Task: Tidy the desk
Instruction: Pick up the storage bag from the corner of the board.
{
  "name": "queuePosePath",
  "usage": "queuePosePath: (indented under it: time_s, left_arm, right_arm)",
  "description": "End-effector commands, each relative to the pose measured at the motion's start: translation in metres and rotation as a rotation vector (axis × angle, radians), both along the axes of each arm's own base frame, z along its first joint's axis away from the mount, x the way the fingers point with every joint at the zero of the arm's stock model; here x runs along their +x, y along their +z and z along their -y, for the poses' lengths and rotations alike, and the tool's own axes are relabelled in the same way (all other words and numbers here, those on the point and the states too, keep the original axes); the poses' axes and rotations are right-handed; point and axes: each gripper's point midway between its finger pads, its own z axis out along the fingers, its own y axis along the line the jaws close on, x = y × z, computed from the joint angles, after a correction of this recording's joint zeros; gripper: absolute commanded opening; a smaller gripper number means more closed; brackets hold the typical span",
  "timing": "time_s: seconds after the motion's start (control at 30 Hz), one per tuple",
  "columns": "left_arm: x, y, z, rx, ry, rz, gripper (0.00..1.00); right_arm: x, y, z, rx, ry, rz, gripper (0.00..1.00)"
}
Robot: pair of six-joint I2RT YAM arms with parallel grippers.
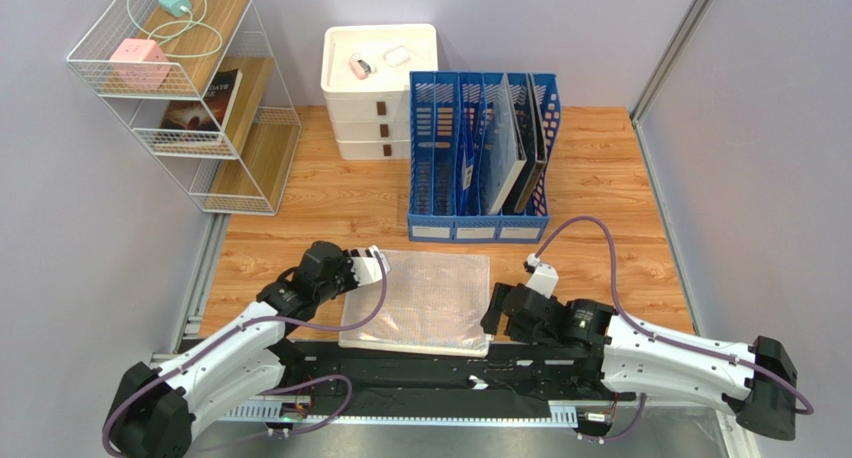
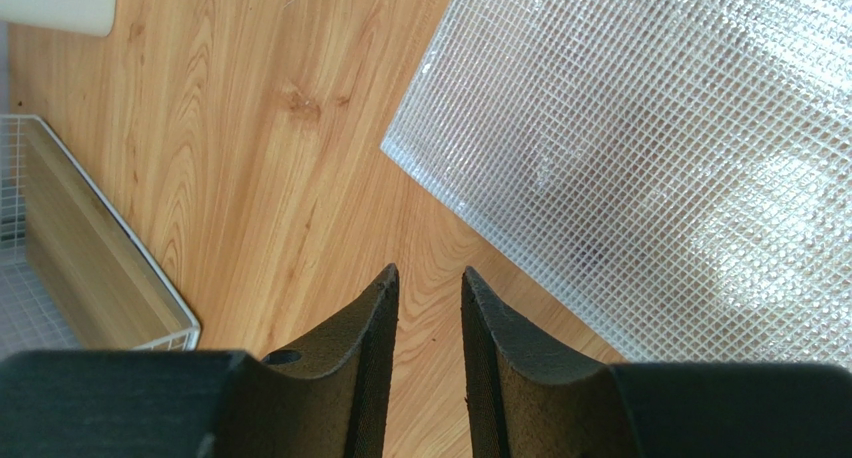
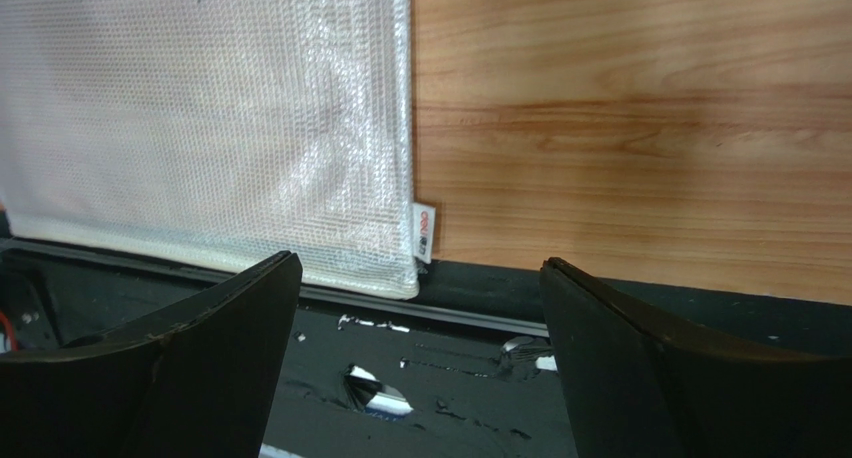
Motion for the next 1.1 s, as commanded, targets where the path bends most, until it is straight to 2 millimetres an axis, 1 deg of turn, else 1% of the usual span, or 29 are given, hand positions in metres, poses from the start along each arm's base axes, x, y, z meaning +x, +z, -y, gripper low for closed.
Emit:
queuePosePath:
  time_s: [0.0,0.03,0.07,0.1,0.13,0.17,0.2,0.27,0.47,0.57,0.67,0.83,0.87,0.9,0.97,1.03,1.07]
  left_arm:
    - [0.006,0.004,0.013,0.016,-0.063,0.037,0.36]
    - [0.006,0.002,0.012,0.035,-0.058,0.04,0.36]
    - [0.004,-0.005,0.017,0.057,-0.079,0.027,0.36]
    - [0.006,-0.006,0.02,0.063,-0.082,0.034,0.36]
    - [0.007,-0.009,0.02,0.085,-0.076,0.039,0.36]
    - [0.004,-0.016,0.023,0.111,-0.094,0.021,0.36]
    - [0.006,-0.017,0.027,0.114,-0.097,0.025,0.35]
    - [0.006,-0.024,0.03,0.136,-0.106,0.005,0.35]
    - [0.009,-0.034,0.034,0.188,-0.104,-0.016,0.34]
    - [0.011,-0.039,0.035,0.218,-0.101,-0.019,0.33]
    - [0.01,-0.04,0.039,0.223,-0.101,-0.018,0.33]
    - [0.0,-0.039,0.05,0.201,-0.139,-0.033,0.33]
    - [-0.001,-0.039,0.051,0.203,-0.143,-0.033,0.33]
    - [-0.002,-0.038,0.052,0.208,-0.147,-0.031,0.33]
    - [-0.005,-0.039,0.052,0.209,-0.15,-0.036,0.33]
    - [-0.007,-0.038,0.054,0.199,-0.152,-0.036,0.33]
    - [-0.008,-0.038,0.054,0.198,-0.156,-0.039,0.33]
  right_arm:
    - [-0.009,0.013,-0.034,0.249,-0.052,-0.035,0.94]
    - [-0.015,0.002,-0.033,0.256,-0.052,-0.059,0.93]
    - [-0.016,-0.001,-0.035,0.275,-0.053,-0.067,0.93]
    - [-0.014,0.003,-0.043,0.326,-0.048,-0.057,0.93]
    - [-0.016,-0.001,-0.044,0.335,-0.044,-0.068,0.93]
    - [-0.018,-0.008,-0.043,0.334,-0.051,-0.078,0.92]
    - [-0.018,-0.008,-0.046,0.349,-0.048,-0.079,0.93]
    - [-0.019,-0.013,-0.046,0.347,-0.049,-0.086,0.92]
    - [-0.018,-0.025,-0.053,0.352,-0.052,-0.103,0.92]
    - [-0.019,-0.029,-0.062,0.393,-0.053,-0.116,0.9]
    - [-0.018,-0.039,-0.065,0.404,-0.066,-0.126,0.89]
    - [-0.013,-0.037,-0.078,0.476,-0.08,-0.112,0.87]
    - [-0.013,-0.041,-0.077,0.467,-0.085,-0.11,0.87]
    - [-0.011,-0.038,-0.082,0.495,-0.083,-0.104,0.86]
    - [-0.011,-0.044,-0.081,0.499,-0.095,-0.108,0.85]
    - [-0.008,-0.041,-0.085,0.527,-0.105,-0.094,0.82]
    - [-0.008,-0.047,-0.083,0.516,-0.112,-0.098,0.81]
